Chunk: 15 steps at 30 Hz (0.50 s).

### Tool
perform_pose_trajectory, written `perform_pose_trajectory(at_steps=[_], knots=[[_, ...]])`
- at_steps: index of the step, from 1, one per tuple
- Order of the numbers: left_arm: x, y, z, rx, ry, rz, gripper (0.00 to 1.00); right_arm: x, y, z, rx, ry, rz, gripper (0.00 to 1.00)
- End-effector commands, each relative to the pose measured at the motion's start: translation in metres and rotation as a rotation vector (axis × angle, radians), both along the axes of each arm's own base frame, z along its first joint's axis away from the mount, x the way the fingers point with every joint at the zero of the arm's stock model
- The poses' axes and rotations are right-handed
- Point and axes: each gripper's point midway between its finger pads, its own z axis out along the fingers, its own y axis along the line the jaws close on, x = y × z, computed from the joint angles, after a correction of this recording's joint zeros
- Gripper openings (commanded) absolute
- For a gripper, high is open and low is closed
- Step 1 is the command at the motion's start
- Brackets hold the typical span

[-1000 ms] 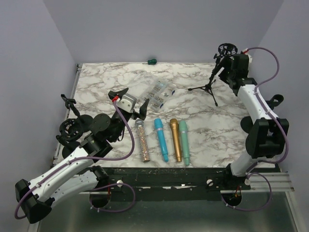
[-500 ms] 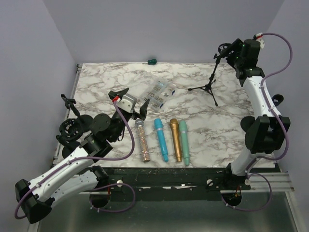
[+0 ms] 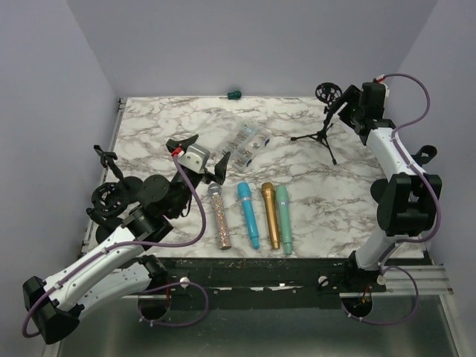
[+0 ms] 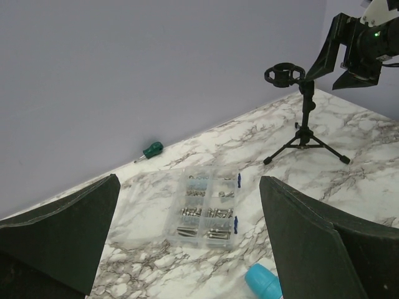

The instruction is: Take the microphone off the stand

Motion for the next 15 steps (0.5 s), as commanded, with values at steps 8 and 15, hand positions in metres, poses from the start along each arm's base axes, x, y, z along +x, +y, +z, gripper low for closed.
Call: perform_pose_trajectory(at_steps=[8,15], knots=[[-0.002,-0.006,0.011,-0.016,-0.005,-0.027,0.99,-0.027,0.011,0.024,-0.123,-0.069,0.102,0.91],[-0.003,-0.005,0.012,-0.022,-0.008,-0.026,0.99,-0.056,0.061,-0.027,-0.178,-0.006,0.168,0.91]])
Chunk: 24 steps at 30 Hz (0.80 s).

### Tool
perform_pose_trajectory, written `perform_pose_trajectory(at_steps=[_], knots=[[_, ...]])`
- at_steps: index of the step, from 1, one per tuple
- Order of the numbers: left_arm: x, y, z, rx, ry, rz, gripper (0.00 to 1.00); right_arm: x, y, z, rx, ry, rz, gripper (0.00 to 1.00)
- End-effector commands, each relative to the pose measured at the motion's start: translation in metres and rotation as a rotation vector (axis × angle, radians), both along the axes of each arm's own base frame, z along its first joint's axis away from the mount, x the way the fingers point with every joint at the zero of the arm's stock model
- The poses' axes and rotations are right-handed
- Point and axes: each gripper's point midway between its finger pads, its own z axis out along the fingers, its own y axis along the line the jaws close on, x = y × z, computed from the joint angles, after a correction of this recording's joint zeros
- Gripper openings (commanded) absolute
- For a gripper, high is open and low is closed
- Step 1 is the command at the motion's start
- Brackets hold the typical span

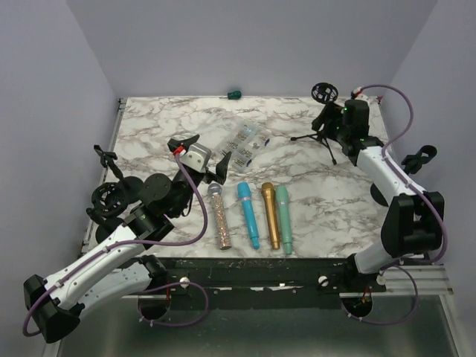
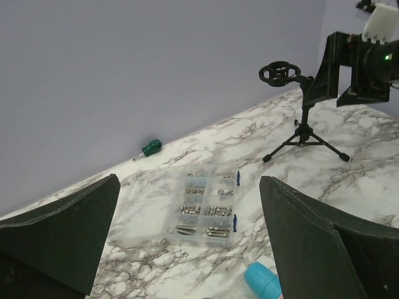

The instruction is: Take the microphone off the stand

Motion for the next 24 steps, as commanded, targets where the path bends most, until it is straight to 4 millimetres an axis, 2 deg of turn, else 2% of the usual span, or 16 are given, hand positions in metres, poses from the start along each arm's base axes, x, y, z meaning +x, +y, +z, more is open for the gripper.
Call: perform_pose_trajectory(at_steps=[1,6,9,17,24], knots=[[-0.004,-0.003,0.014,-0.028,-0.016,-0.026,0.98,-0.011,0.029,-0.033,-0.041,0.031,0.043,0.91],[-0.004,-0.006,0.011,-0.02,-0.006,-0.036,0.99,-0.001,0.07,-0.074,-0.017,0.111,0.086,0.87],[-0.002,-0.004,0.011,-0.013,-0.005,-0.025,0.99,0.016,0.082,-0.087,-0.068,0.139,0.106,0.84],[-0.002,-0.006,0.01,-0.01,-0.006,-0.031,0.98,0.067,0.086,-0.104,-0.166,0.174,0.102,0.77],[-0.001,-0.003,0.011,-0.006,-0.016,-0.015,0.98,0.087,0.069,-0.13,-0.279,0.226,0.024,0.76]])
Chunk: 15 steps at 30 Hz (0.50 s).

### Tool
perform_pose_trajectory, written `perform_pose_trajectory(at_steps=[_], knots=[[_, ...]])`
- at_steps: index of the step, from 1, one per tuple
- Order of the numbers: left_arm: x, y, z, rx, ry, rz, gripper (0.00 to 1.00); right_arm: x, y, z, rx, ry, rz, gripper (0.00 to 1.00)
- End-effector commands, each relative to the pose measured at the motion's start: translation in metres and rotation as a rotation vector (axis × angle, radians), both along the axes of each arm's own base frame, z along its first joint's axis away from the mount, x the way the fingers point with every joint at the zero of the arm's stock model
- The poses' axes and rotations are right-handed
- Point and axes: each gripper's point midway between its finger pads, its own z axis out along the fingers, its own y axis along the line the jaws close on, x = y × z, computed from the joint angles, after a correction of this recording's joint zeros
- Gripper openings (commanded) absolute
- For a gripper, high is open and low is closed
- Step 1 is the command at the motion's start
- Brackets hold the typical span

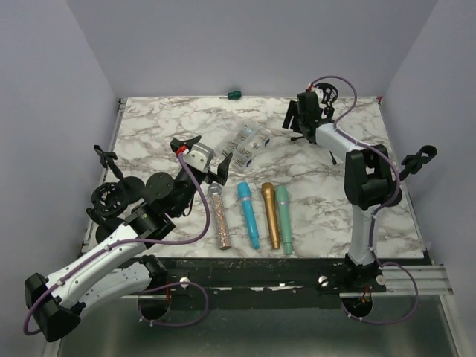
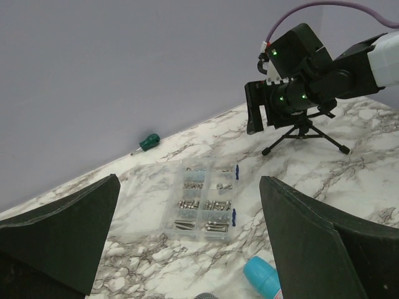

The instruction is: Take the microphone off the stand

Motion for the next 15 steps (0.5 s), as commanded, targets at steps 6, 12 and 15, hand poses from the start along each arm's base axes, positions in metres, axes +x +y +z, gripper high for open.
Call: perform_pose_trajectory(at_steps=[6,12,15], knots=[[-0.003,-0.003,0.016,-0.022,-0.028,-0.019,0.98,0.006,-0.056,-0.054,-0.152,0.131,-0.172,0.77],[-0.003,-0.001,0.018,-0.024,-0.033,-0.013,0.99,-0.004,-0.095,-0.073,-0.12,0.181,-0.263,0.76],[-0.003,-0.001,0.017,-0.024,-0.032,-0.016,0.99,-0.01,-0.114,-0.078,-0.122,0.201,-0.299,0.77]])
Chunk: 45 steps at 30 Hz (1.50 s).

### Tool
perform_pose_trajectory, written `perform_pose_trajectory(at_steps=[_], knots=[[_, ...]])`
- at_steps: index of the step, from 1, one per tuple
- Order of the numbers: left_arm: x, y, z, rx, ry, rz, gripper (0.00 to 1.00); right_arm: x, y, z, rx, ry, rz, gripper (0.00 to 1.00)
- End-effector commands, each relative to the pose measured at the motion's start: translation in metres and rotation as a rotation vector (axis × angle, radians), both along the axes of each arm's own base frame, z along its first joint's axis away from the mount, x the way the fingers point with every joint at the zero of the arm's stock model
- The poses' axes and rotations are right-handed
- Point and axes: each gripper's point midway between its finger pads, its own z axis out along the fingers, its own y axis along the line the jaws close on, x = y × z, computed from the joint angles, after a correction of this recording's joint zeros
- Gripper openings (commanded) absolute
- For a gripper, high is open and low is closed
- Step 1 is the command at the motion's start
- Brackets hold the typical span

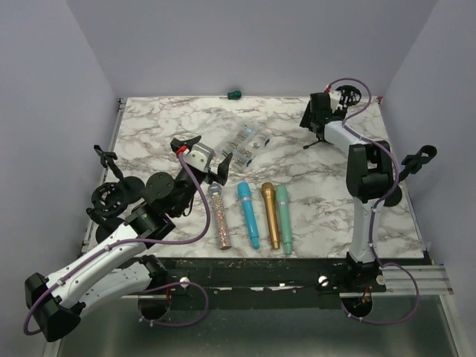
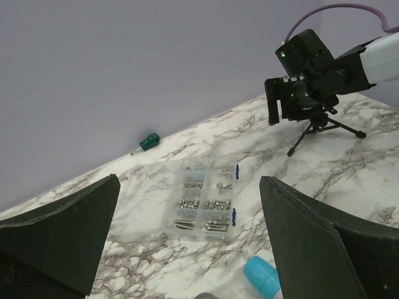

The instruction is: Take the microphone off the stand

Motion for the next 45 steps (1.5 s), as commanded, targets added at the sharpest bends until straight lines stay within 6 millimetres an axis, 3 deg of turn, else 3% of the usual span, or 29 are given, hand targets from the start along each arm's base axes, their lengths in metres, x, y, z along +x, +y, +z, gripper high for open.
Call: perform_pose_trajectory(at_steps=[1,8,12,14,17,20,25,29,31,39,45], knots=[[-0.003,-0.002,0.017,-0.025,-0.031,-0.018,0.98,-0.033,-0.045,-0.044,-0.023,0.152,-0.112,0.76],[-0.003,-0.005,0.015,-0.024,-0.021,-0.028,0.99,-0.052,-0.097,-0.052,-0.025,0.182,-0.215,0.76],[-0.002,-0.004,0.013,-0.019,-0.019,-0.023,0.98,-0.057,-0.112,-0.054,-0.026,0.189,-0.249,0.77],[-0.002,-0.005,0.013,-0.017,-0.02,-0.023,0.99,-0.06,-0.129,-0.056,-0.02,0.193,-0.285,0.77],[-0.002,-0.004,0.014,-0.019,-0.021,-0.023,0.99,-0.064,-0.139,-0.057,-0.034,0.2,-0.308,0.76],[-0.002,-0.005,0.013,-0.017,-0.02,-0.023,0.99,-0.062,-0.136,-0.053,-0.026,0.195,-0.288,0.77],[-0.001,-0.006,0.012,-0.015,-0.015,-0.024,0.99,-0.059,-0.117,-0.034,0.034,0.147,-0.223,0.78],[0.001,-0.007,0.009,-0.007,-0.011,-0.023,0.98,-0.065,-0.102,-0.01,0.027,0.103,-0.18,0.88],[0.002,-0.008,0.008,-0.006,-0.006,-0.024,0.98,-0.071,-0.085,-0.002,0.02,0.094,-0.148,0.9],[0.003,-0.011,0.004,0.004,0.005,-0.026,0.98,-0.109,-0.03,0.029,-0.018,0.054,-0.034,0.97],[0.001,-0.012,0.006,-0.009,0.011,-0.038,0.98,-0.152,0.035,0.052,0.015,0.008,0.122,0.97]])
